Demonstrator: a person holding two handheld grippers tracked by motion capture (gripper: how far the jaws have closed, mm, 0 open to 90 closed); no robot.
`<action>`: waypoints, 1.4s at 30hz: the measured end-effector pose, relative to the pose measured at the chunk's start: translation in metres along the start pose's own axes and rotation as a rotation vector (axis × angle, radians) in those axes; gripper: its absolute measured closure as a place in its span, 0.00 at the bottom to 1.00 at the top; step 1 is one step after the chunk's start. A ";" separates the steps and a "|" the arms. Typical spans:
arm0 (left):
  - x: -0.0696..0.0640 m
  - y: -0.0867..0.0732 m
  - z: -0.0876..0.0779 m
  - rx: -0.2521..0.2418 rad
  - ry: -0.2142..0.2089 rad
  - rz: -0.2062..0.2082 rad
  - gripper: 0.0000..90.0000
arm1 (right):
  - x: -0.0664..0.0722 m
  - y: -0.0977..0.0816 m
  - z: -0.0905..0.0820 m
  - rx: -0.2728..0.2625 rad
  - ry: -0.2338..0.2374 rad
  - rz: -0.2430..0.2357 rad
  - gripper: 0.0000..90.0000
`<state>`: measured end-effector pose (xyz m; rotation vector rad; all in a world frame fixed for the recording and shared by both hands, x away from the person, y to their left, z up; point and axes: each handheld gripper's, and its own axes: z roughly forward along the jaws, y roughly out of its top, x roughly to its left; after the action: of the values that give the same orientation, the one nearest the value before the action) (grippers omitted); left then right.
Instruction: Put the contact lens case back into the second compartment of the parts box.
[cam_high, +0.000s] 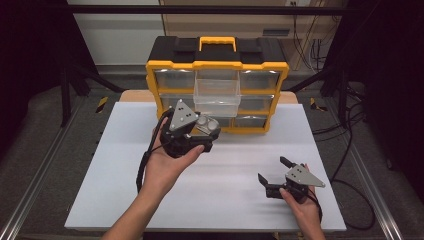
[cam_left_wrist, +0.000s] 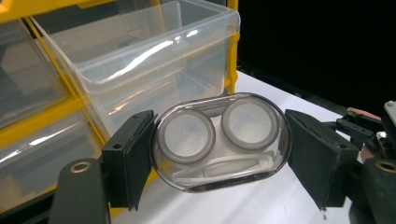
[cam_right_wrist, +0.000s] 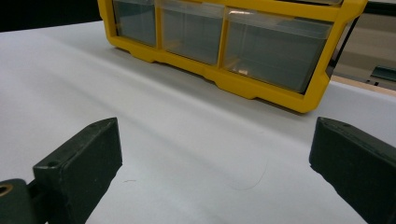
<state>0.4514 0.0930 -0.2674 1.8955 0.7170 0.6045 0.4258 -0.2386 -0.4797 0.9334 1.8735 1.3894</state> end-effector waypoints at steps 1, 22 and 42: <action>0.000 0.002 0.000 -0.004 -0.003 -0.004 0.30 | 0.000 0.000 0.000 0.002 -0.001 0.000 0.03; 0.009 0.037 -0.005 -0.027 0.016 0.005 0.30 | 0.002 0.001 0.001 0.003 -0.002 -0.001 0.03; 0.031 0.072 0.011 -0.037 0.056 0.016 0.30 | 0.000 0.001 0.000 -0.001 -0.003 0.017 0.03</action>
<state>0.4960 0.0830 -0.2029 1.8580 0.7220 0.6793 0.4262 -0.2385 -0.4786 0.9527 1.8669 1.3976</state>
